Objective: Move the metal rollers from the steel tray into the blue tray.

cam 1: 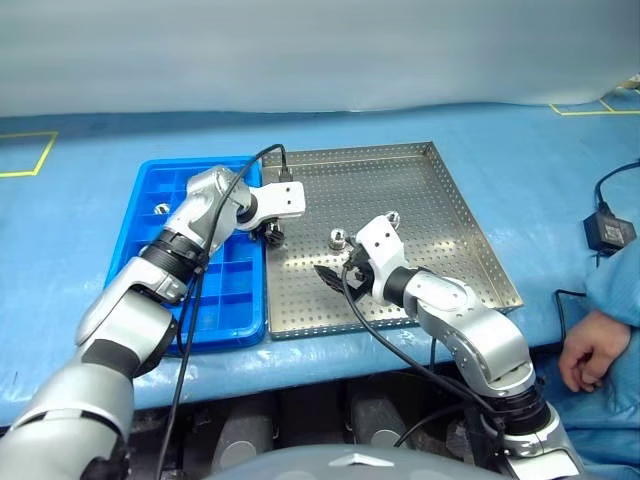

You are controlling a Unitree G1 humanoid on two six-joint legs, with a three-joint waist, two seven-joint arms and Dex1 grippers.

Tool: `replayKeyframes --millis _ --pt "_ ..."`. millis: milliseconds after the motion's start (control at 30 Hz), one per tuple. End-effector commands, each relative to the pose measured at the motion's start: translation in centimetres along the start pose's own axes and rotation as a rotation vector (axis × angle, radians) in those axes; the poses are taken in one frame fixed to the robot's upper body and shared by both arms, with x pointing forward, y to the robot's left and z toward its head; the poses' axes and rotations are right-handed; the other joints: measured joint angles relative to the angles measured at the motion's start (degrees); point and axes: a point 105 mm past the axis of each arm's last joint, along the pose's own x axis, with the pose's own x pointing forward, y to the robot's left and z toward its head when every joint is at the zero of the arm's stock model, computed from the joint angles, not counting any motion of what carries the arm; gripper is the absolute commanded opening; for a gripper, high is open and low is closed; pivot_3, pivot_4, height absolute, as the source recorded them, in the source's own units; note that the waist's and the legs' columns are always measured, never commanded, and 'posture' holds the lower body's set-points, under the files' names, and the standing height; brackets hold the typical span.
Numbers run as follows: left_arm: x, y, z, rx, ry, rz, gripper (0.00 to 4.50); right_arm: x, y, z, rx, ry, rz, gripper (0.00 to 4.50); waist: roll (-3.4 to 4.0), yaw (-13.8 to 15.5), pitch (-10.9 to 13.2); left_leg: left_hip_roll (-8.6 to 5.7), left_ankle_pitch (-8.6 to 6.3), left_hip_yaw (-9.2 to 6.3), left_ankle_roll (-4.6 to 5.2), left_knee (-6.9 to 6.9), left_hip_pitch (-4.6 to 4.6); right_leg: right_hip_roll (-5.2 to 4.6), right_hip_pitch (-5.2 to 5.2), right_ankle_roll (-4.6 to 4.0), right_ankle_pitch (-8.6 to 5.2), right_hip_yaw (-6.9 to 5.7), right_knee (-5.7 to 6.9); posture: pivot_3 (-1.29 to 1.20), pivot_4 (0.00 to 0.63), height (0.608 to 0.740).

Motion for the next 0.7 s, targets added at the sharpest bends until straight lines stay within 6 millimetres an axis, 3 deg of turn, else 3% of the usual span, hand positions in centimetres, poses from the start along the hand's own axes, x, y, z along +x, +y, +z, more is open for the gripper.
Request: replayKeyframes --millis 33,100,267,700 --pt "-1.4 1.3 0.4 0.031 0.009 0.030 3.80 -0.4 0.0 1.4 -0.027 -0.068 -0.009 4.41 0.00 -0.04 0.00 0.00 0.00 0.00 0.00 0.00 0.00 0.00 0.00 0.00 0.00 0.00 0.00 -0.15 0.150 0.740" --pt "-1.6 1.4 0.3 0.055 0.033 0.020 4.47 -0.3 0.0 1.4 -0.028 -0.069 -0.008 4.41 0.00 -0.09 0.00 0.00 0.00 0.00 0.00 -0.01 0.01 0.00 0.00 0.00 0.00 0.00 0.00 -0.15 0.150 0.740" --pt "-1.6 1.5 0.2 0.115 0.082 0.000 4.47 -0.2 0.2 1.6 -0.032 -0.077 -0.004 4.41 0.00 -0.23 0.00 0.00 0.00 0.01 0.00 0.01 0.00 0.00 0.00 0.00 0.00 0.00 0.01 -0.17 0.150 0.740" --pt "0.7 0.9 -0.6 0.111 0.155 -0.059 4.47 -0.1 0.6 1.4 -0.037 -0.079 0.002 4.41 0.00 -0.95 0.00 0.01 0.00 0.03 0.00 0.02 0.00 0.01 0.00 0.01 0.01 0.02 0.02 -0.19 0.150 0.740"
